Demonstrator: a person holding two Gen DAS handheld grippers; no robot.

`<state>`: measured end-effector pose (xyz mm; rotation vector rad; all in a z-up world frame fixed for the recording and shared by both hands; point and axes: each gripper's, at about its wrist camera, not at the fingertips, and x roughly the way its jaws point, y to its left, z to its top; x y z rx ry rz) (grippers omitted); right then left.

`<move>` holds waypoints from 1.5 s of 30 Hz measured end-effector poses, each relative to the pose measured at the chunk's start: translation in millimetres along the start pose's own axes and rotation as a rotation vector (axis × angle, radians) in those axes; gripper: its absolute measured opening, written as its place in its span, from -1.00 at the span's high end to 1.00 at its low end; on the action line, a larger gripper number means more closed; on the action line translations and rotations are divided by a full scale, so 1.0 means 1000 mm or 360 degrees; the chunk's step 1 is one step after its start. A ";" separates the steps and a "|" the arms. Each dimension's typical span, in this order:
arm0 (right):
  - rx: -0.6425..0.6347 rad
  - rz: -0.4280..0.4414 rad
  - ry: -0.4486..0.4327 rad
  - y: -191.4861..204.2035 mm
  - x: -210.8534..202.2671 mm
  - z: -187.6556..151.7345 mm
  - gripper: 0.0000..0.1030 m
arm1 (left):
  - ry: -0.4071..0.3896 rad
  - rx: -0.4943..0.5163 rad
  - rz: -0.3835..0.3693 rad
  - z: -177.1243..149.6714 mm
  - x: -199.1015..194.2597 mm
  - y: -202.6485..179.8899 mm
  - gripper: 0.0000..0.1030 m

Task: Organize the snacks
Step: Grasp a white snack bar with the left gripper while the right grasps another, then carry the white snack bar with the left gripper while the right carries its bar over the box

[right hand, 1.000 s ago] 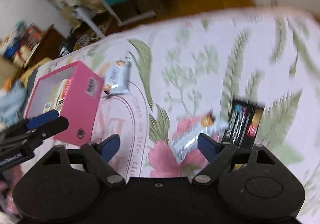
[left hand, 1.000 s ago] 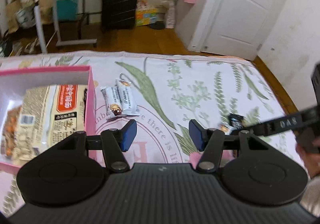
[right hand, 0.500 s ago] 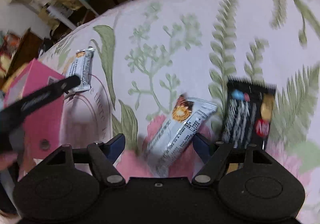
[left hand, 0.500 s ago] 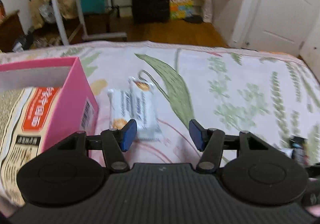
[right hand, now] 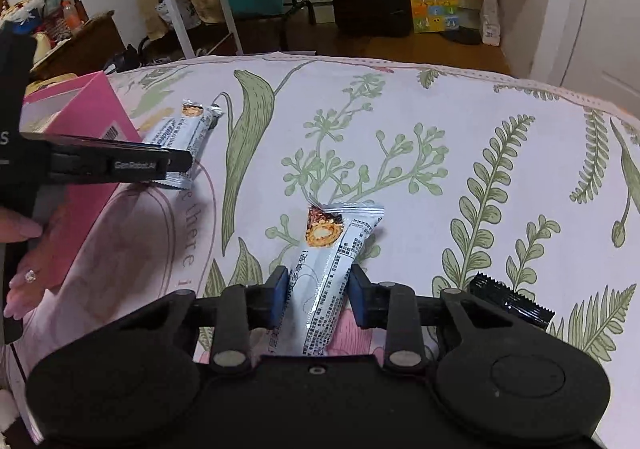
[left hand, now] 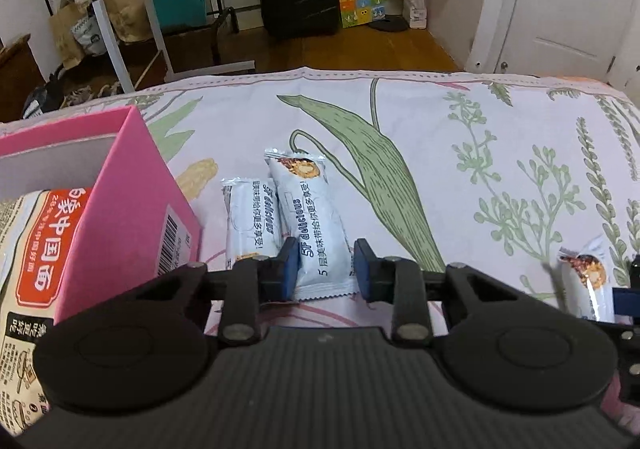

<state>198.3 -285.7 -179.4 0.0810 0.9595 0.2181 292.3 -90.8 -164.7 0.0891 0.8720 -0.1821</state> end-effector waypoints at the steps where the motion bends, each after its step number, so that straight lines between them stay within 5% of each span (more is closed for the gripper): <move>1: -0.0003 0.0000 -0.0001 0.000 0.000 0.000 0.30 | 0.0002 -0.0009 -0.0005 0.001 0.000 0.000 0.49; 20: 0.0243 0.0116 0.0111 -0.016 -0.005 0.000 0.31 | 0.0177 -0.0220 -0.0318 -0.017 -0.034 0.004 0.51; 29: 0.0419 0.0270 0.0200 -0.021 -0.011 -0.007 0.32 | 0.0173 -0.0162 -0.0312 -0.024 -0.081 0.003 0.51; 37: 0.0363 0.0311 0.0149 -0.001 -0.043 -0.011 0.44 | 0.0124 -0.0104 -0.0396 -0.041 -0.125 -0.001 0.51; 45: 0.0158 0.0174 0.0139 0.020 -0.044 -0.014 0.36 | 0.0108 -0.0077 -0.0420 -0.060 -0.145 -0.003 0.51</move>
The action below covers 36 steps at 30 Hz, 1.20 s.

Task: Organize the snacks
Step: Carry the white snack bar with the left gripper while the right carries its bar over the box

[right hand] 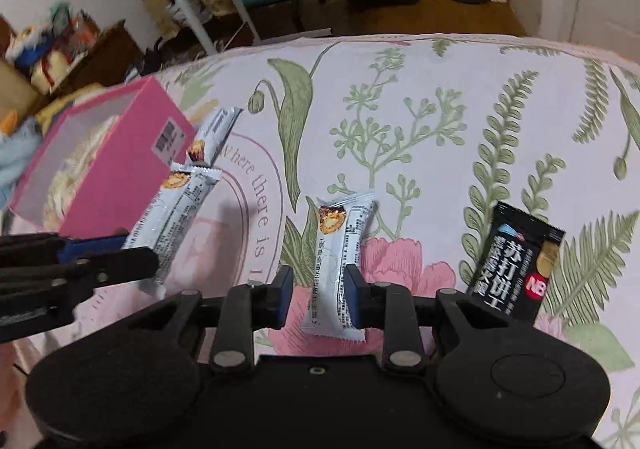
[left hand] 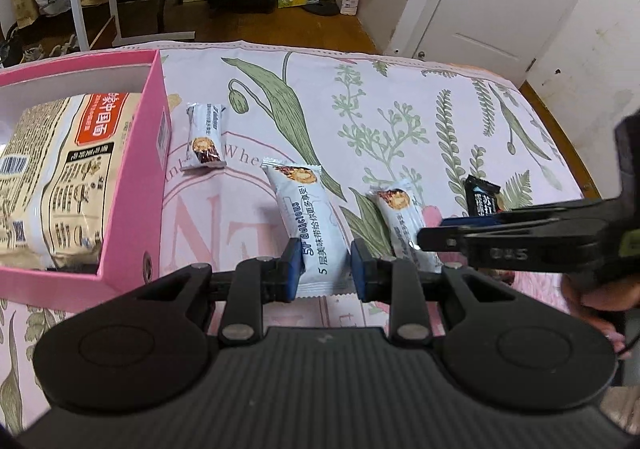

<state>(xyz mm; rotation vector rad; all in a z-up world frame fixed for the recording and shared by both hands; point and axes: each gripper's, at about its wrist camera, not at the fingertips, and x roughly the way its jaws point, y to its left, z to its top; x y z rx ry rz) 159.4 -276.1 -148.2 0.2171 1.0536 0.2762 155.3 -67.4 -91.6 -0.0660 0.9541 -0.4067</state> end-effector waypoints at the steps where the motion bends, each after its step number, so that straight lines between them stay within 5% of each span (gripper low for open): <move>1: -0.0019 -0.0016 0.0015 0.002 0.007 0.000 0.35 | -0.0002 -0.0005 -0.0003 -0.001 -0.001 0.000 0.51; 6: -0.0118 -0.0243 0.0025 0.005 0.039 -0.006 -0.16 | 0.0000 -0.0026 -0.0015 -0.008 -0.004 0.004 0.51; 8: -0.0135 -0.0248 -0.0007 0.005 0.039 -0.007 -0.02 | 0.0003 -0.0031 -0.0022 -0.010 -0.005 0.005 0.51; 9: -0.0155 -0.0241 -0.0016 0.006 0.037 -0.008 0.43 | 0.0003 -0.0034 -0.0023 -0.011 -0.006 0.005 0.51; 10: -0.0149 -0.0206 -0.0013 0.006 0.035 -0.007 0.45 | 0.0002 -0.0035 -0.0024 -0.012 -0.006 0.005 0.51; 22: 0.0139 0.0035 0.0022 0.012 -0.016 -0.025 0.46 | 0.0045 -0.0057 0.0007 -0.037 -0.019 0.012 0.51; 36: -0.0101 0.0260 -0.0016 0.082 -0.056 -0.069 0.46 | 0.0011 -0.0071 0.0002 -0.065 -0.074 0.025 0.51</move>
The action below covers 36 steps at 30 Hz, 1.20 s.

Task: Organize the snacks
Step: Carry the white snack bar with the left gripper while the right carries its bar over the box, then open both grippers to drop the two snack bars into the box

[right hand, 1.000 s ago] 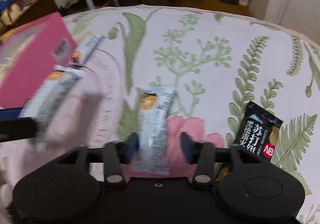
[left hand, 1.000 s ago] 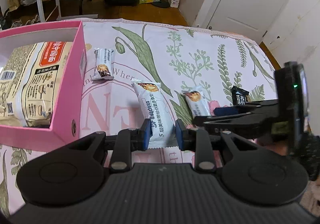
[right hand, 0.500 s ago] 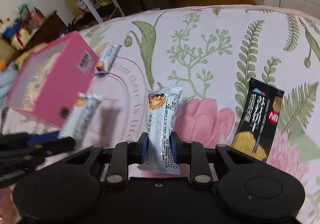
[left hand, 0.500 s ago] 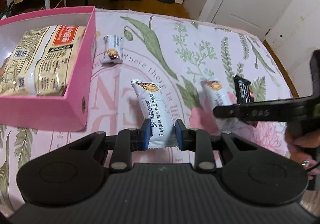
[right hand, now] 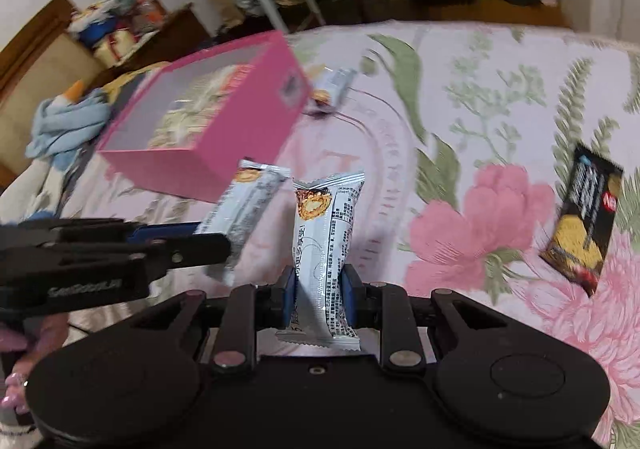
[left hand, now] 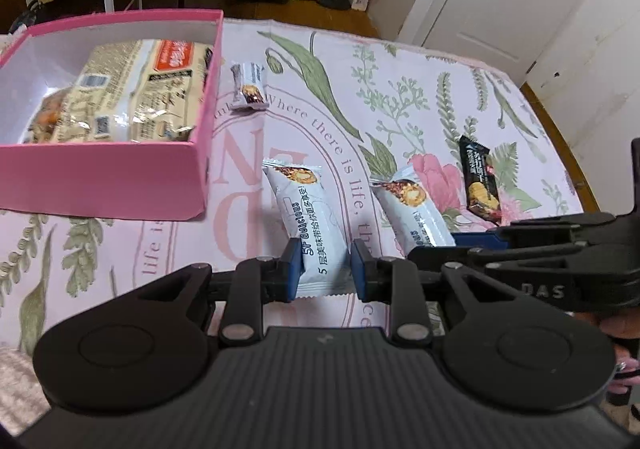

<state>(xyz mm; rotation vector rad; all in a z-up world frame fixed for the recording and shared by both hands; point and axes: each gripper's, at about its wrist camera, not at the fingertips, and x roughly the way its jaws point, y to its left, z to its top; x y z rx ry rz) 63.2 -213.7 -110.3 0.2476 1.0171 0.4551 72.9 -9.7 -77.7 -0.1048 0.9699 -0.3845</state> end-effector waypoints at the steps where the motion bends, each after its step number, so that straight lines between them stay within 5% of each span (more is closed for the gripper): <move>1: -0.0014 0.0013 -0.0007 0.004 -0.006 0.001 0.46 | -0.0006 0.0010 0.0010 0.000 -0.005 0.000 0.51; 10: -0.0138 0.0066 -0.0054 0.055 -0.047 0.033 0.46 | -0.0148 0.0125 0.0072 0.019 -0.062 0.013 0.51; 17: -0.0290 0.0165 -0.0051 0.110 -0.036 0.062 0.46 | -0.0232 0.0077 0.0057 0.029 -0.103 0.053 0.51; 30: -0.0282 0.0285 -0.0115 0.177 0.061 0.130 0.45 | -0.0456 -0.0210 0.0237 0.064 -0.114 0.179 0.51; 36: -0.0104 0.0300 -0.0029 0.181 0.128 0.151 0.45 | -0.0396 -0.0359 0.0218 0.085 -0.078 0.233 0.51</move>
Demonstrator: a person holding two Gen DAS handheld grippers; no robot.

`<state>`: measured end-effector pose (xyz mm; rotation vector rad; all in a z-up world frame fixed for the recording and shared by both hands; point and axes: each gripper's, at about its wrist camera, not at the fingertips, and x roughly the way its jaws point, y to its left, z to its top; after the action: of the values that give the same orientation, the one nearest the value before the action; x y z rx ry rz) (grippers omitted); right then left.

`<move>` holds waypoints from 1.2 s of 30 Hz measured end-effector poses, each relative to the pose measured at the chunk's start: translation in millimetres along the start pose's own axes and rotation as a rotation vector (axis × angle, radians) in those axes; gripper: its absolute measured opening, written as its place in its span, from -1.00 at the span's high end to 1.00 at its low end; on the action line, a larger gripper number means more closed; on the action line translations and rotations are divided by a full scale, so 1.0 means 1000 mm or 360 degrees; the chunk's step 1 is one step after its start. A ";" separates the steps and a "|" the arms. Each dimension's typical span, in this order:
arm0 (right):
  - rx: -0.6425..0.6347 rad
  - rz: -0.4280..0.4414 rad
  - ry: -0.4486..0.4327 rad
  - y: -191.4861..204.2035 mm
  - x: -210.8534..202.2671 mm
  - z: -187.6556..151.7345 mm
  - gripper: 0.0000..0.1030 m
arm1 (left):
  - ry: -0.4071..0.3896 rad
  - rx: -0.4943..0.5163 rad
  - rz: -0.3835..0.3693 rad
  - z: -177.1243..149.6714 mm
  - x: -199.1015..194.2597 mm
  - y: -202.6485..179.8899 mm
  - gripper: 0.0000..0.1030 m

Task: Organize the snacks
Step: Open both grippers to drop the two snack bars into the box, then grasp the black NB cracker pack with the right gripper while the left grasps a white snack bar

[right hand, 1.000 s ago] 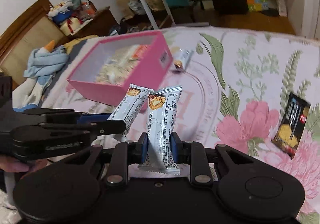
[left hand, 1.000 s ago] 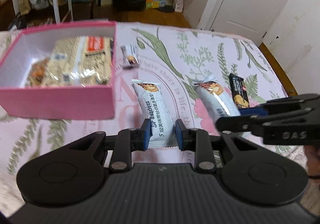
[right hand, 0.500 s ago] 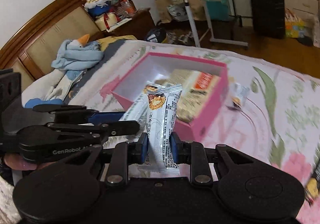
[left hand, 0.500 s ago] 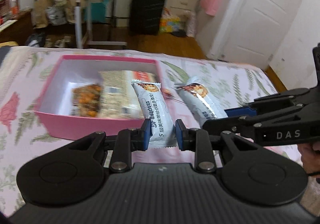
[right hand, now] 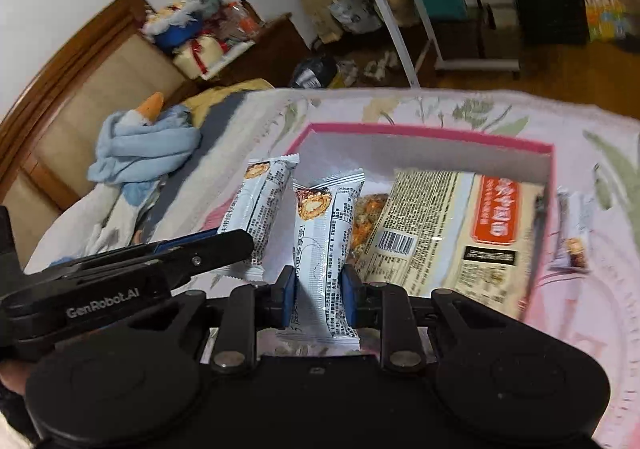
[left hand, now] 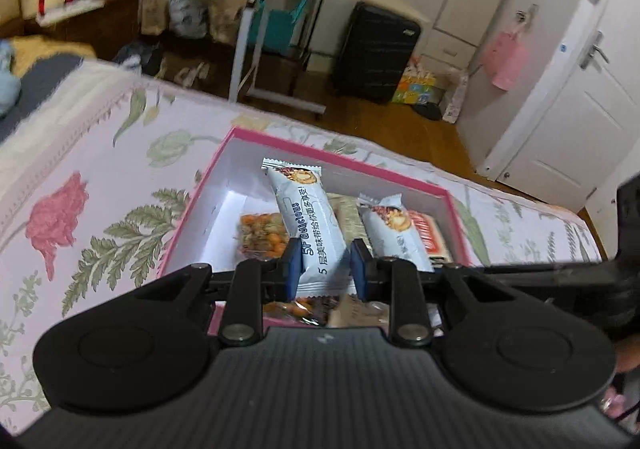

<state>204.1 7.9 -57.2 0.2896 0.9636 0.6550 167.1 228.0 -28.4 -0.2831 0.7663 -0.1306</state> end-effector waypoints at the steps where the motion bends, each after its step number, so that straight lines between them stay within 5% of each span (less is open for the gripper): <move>1: 0.0014 -0.0009 0.0012 -0.001 0.011 0.001 0.45 | 0.0031 -0.0022 -0.0001 0.003 0.010 0.008 0.51; 9: 0.0100 -0.0049 0.0014 -0.005 0.057 0.003 0.35 | 0.0190 -0.0149 0.0025 0.001 0.060 0.038 0.51; 15: 0.0039 -0.0050 -0.0006 -0.004 0.040 -0.001 0.34 | 0.0215 -0.0170 0.0013 -0.009 0.057 0.034 0.26; 23: -0.0200 -0.0136 0.0012 -0.001 -0.056 -0.011 0.26 | 0.0145 0.0001 -0.0017 -0.005 0.002 -0.010 0.20; 36: -0.0198 -0.0459 -0.0076 -0.063 -0.229 -0.048 -0.06 | 0.0086 0.0476 -0.0163 -0.024 -0.055 -0.148 0.01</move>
<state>97.2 -188.4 36.8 0.0536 0.8936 0.4391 109.4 93.9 35.9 -0.0344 0.7741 -0.3473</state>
